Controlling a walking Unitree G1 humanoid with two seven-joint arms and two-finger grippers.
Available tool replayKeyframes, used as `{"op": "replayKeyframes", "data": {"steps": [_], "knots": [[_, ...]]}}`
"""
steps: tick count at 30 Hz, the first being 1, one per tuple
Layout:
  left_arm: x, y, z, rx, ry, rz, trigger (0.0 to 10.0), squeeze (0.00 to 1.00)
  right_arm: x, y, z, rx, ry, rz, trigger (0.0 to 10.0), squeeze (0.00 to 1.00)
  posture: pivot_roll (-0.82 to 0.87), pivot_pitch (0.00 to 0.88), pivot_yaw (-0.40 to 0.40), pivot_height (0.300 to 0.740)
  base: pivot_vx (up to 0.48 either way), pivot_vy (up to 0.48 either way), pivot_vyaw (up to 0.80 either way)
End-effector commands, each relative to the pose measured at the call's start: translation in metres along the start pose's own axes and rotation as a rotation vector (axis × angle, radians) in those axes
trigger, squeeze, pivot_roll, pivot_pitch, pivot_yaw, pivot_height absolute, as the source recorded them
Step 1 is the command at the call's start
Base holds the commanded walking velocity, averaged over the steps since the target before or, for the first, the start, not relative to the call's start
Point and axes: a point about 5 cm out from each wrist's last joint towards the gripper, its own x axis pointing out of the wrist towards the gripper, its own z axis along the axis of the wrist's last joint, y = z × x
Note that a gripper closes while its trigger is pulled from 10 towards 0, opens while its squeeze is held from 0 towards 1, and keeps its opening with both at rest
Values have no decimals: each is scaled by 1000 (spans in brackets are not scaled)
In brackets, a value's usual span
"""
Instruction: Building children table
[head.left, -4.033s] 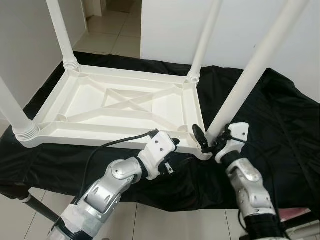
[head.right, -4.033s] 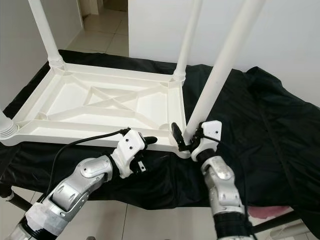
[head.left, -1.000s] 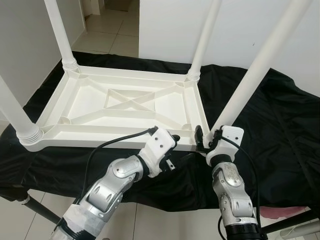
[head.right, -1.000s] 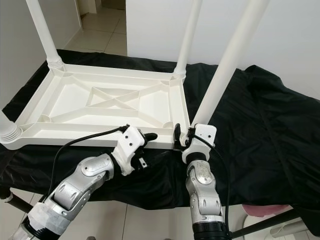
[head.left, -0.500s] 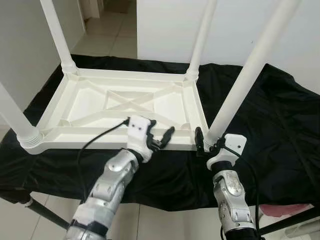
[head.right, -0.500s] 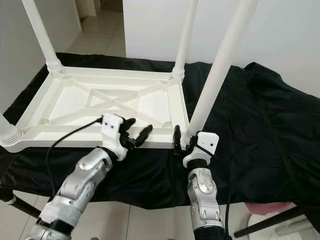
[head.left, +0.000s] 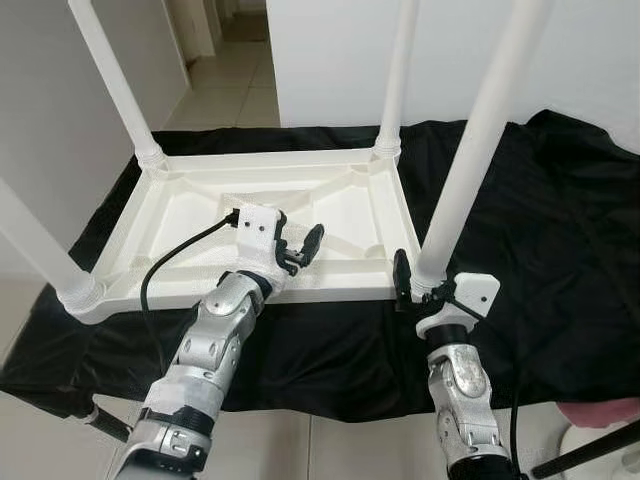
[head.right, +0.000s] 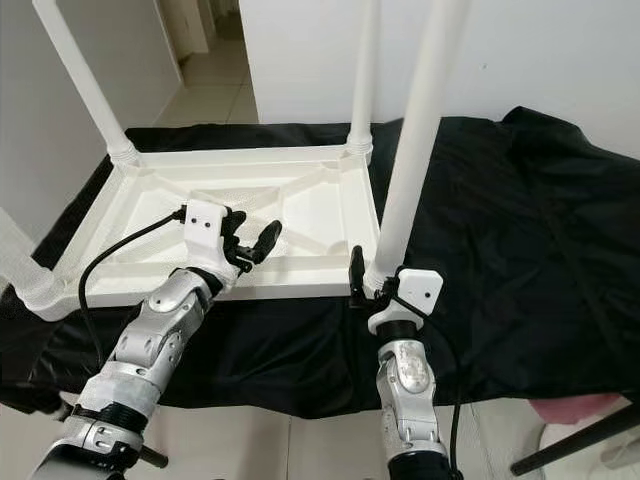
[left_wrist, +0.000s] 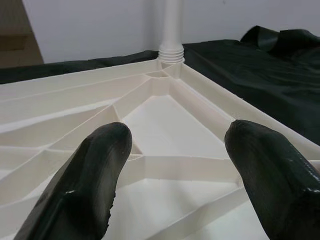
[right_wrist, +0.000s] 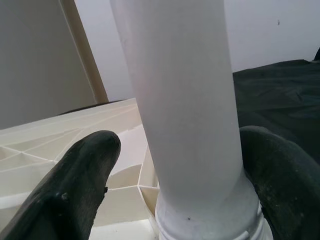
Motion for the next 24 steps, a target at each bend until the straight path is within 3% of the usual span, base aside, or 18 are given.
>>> {"op": "replayKeyframes", "data": {"steps": [1,17,24], "knots": [[-1,7,-3,33,17,16,10000,0,-5,0,-16,22,81,-13,10000,0,-40,0,151,740,0,0,0],[-1,20,-2,37,32,20,10000,0,5,-1,-12,40,32,-7,10000,0,-39,0,166,740,0,0,0],[2,23,2,142,12,41,10000,0,9,-3,-8,100,26,24,10000,0,-22,0,118,740,0,0,0]]}}
